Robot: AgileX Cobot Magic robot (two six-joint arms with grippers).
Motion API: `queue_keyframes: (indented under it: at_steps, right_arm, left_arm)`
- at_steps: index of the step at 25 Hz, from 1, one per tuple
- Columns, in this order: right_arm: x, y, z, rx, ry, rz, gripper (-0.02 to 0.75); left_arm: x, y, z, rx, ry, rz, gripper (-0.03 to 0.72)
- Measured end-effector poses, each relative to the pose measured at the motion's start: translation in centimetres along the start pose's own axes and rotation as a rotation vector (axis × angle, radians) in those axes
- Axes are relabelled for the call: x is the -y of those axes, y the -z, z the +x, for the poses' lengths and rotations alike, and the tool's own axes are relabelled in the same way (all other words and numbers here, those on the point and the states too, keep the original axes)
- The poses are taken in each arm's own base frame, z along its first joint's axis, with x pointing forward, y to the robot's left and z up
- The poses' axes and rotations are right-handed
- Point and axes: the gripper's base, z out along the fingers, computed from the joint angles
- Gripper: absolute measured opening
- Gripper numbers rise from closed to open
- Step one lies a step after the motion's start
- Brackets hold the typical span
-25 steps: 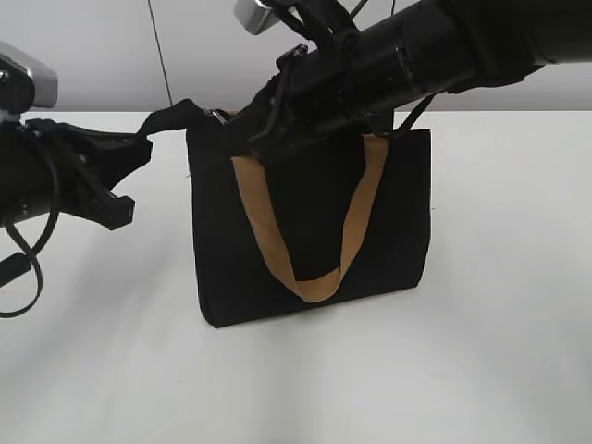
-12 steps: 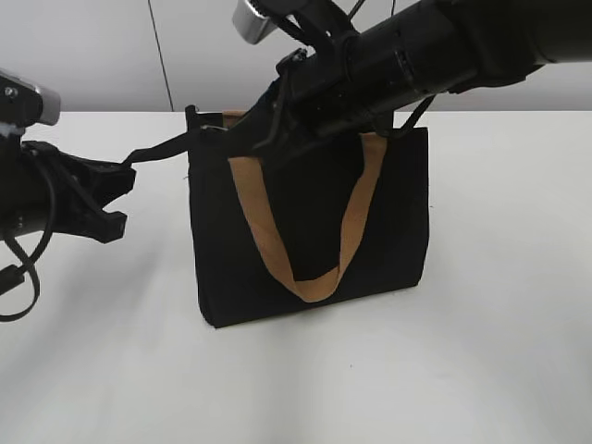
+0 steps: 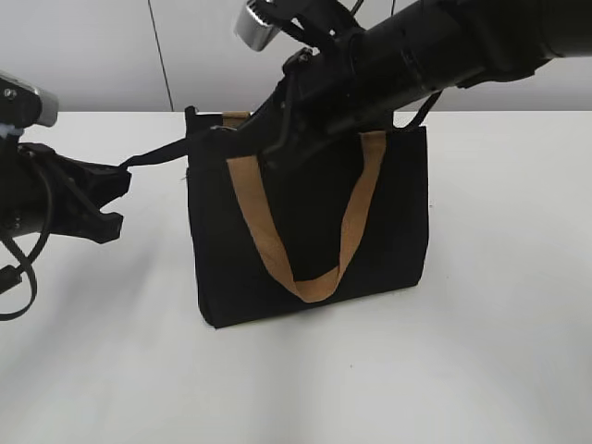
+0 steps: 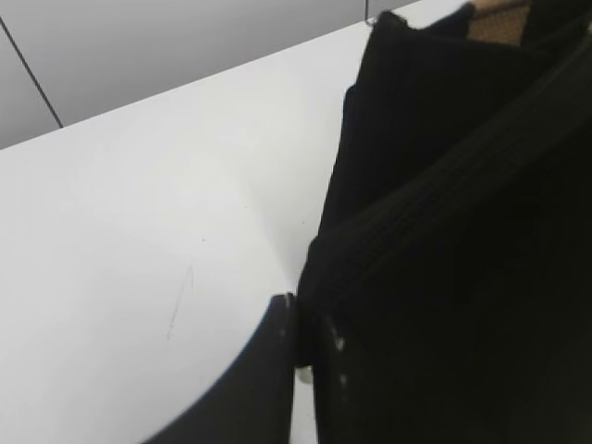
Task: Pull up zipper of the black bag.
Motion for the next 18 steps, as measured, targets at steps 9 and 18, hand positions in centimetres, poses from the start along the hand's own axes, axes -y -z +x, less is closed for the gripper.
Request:
queue_keyframes:
  at_steps: [9, 18]
  right_arm:
    - [1.9, 1.7, 0.6, 0.001, -0.040, 0.031, 0.004]
    - [3.3, 3.7, 0.9, 0.007, -0.059, 0.037, 0.004]
  left_arm:
    - [0.0, 0.0, -0.1, 0.004, -0.001, 0.000, 0.010]
    - [0.0, 0.0, -0.3, 0.022, -0.007, 0.003, 0.010]
